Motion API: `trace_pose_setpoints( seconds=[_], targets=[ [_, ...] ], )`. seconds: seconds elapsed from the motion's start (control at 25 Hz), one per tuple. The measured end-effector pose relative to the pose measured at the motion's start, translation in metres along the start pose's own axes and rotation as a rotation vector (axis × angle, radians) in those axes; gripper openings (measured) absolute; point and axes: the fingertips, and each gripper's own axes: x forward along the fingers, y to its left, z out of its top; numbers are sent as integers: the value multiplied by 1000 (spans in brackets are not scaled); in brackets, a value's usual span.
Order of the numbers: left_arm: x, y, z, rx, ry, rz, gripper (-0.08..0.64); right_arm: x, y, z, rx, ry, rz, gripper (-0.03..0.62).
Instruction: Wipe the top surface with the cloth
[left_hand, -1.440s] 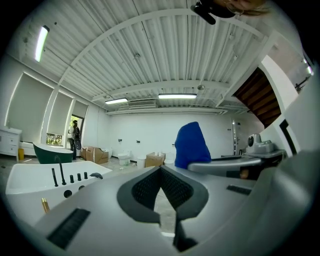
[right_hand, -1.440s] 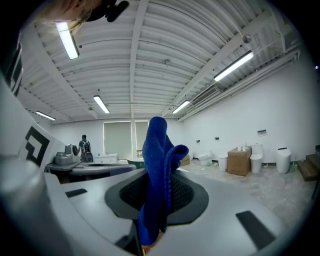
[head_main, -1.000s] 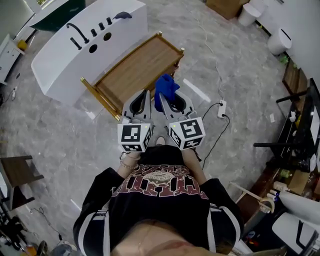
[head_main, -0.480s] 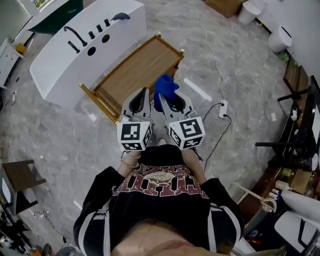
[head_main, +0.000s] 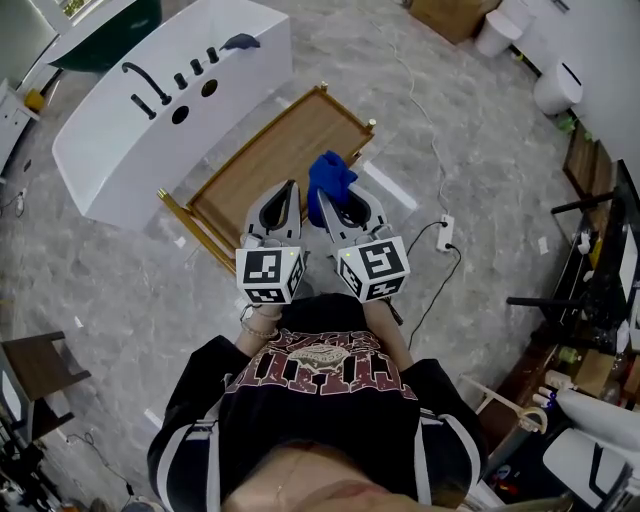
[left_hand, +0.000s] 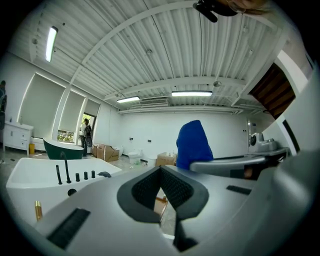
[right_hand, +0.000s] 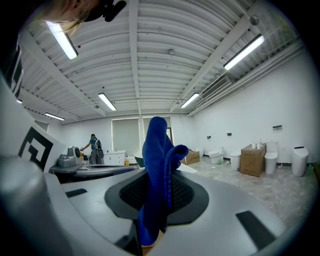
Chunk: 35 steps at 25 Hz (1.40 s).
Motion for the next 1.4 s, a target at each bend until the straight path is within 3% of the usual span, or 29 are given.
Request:
trace_pose_setpoints(
  seconds=[0.44,0.8,1.4],
  targets=[
    [44,83,6,-24,-11,42,48,102,11,3,-38,32,72,89],
    [42,133,8,-28,-3,108,48,154,34,0,-27,56,144,89],
    [71,185,-2,-67,6,378,48,226,23,-10,-53,120,385,87]
  ],
)
